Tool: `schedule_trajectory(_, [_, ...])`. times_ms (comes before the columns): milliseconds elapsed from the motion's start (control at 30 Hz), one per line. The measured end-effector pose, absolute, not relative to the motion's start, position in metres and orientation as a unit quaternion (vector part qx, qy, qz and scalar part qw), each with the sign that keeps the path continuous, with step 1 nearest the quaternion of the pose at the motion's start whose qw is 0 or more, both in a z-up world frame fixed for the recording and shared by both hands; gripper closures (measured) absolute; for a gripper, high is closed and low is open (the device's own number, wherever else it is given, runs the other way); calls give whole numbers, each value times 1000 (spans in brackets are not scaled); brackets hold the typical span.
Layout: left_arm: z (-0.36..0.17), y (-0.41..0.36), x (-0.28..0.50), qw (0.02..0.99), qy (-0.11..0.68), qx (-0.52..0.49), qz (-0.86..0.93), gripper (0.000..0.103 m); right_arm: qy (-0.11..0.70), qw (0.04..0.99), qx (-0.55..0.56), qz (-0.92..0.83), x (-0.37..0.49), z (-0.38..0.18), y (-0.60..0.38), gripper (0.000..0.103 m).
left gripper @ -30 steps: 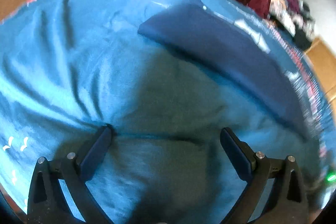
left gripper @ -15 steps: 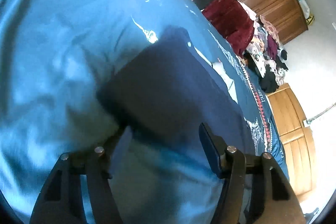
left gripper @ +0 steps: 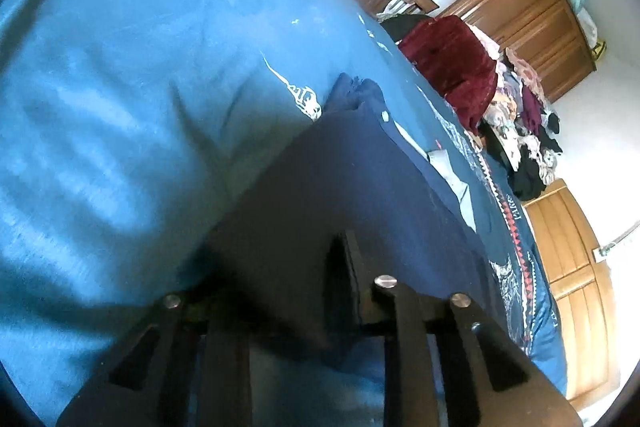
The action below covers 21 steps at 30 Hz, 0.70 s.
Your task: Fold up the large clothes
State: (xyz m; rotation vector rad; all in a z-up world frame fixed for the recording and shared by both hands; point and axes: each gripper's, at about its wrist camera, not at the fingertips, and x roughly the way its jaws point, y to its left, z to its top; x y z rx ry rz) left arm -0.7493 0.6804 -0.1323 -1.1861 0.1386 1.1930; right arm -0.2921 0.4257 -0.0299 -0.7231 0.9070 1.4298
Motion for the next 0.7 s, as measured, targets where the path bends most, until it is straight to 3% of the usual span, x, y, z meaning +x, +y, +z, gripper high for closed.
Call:
schedule_trajectory(67, [-128,680,-747,672,69,-513,529,80,376,606,-299,633,-300,-5,425,3])
schedule_trajectory(133, [-117,677,-737,691,87,-481,532,97,362,605,-286,649,-309,18,430,3])
schedule_trajectory(167, [-111,674,-731,696,95,-463,540,100,356,599,-271,665,-315,35,440,3])
schedule_trajectory(433, [-63,644,-666,746,179,-294,571,100,321,516,-259,751,-390,112,618,2])
schedule_trajectory(700, [-56,631,-639,748,216,-231,583,100,389,398,-372,743,-528,65,782,3])
